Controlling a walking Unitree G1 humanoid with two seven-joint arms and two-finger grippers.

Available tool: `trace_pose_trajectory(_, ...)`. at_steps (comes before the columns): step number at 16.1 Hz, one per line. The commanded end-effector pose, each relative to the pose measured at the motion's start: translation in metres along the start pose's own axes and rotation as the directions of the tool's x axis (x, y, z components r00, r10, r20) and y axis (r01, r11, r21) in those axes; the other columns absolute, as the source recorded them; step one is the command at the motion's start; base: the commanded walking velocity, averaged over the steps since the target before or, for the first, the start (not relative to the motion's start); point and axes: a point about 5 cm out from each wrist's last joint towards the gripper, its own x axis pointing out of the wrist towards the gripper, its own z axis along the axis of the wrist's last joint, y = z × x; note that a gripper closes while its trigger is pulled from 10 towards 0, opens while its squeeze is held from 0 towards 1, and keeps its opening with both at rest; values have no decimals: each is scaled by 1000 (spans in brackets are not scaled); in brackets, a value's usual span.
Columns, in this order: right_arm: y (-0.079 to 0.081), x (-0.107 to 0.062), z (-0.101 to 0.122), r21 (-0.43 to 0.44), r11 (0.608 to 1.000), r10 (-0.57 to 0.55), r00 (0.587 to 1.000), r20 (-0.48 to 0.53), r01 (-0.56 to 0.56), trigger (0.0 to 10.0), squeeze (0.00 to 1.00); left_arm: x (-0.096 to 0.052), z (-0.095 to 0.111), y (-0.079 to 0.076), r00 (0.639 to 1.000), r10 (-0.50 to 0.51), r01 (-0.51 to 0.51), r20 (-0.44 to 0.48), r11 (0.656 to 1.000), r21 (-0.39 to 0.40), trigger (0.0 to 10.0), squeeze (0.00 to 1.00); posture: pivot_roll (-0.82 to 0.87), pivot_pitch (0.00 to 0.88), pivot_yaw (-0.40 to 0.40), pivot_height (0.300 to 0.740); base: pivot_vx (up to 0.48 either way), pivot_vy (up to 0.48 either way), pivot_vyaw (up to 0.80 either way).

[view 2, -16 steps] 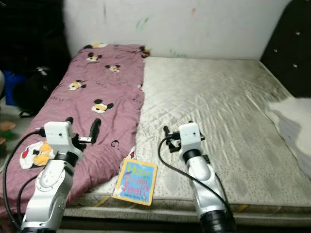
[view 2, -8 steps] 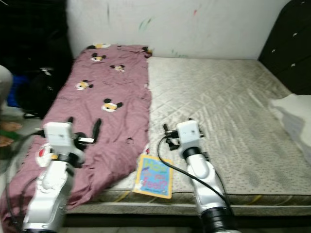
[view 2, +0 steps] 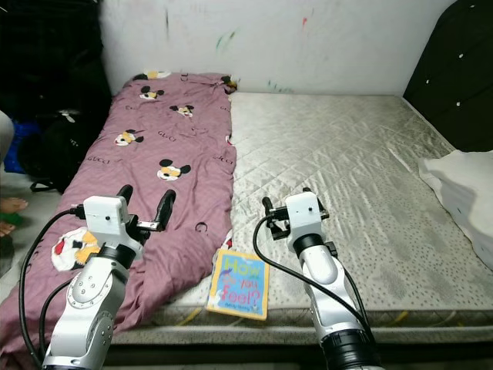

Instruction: Clean up the room

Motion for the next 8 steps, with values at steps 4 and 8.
trace_pose_trajectory(4, 2, 1, 1, 1, 1000, 2, 1000, 8, -2, 10000, 0, 0, 3, 0, 1000, -16, 16, 6, 1000, 12, 10000, 0, -23, 0, -4, 740, 418, 0, 0)
trace_pose_trajectory(8, 3, 1, 0, -7, 1000, -2, 1000, 11, 2, 10000, 0, 0, 4, -10, 998, -61, 61, 13, 998, -13, 10000, 0, -18, 0, 0, 740, 66, 0, 0)
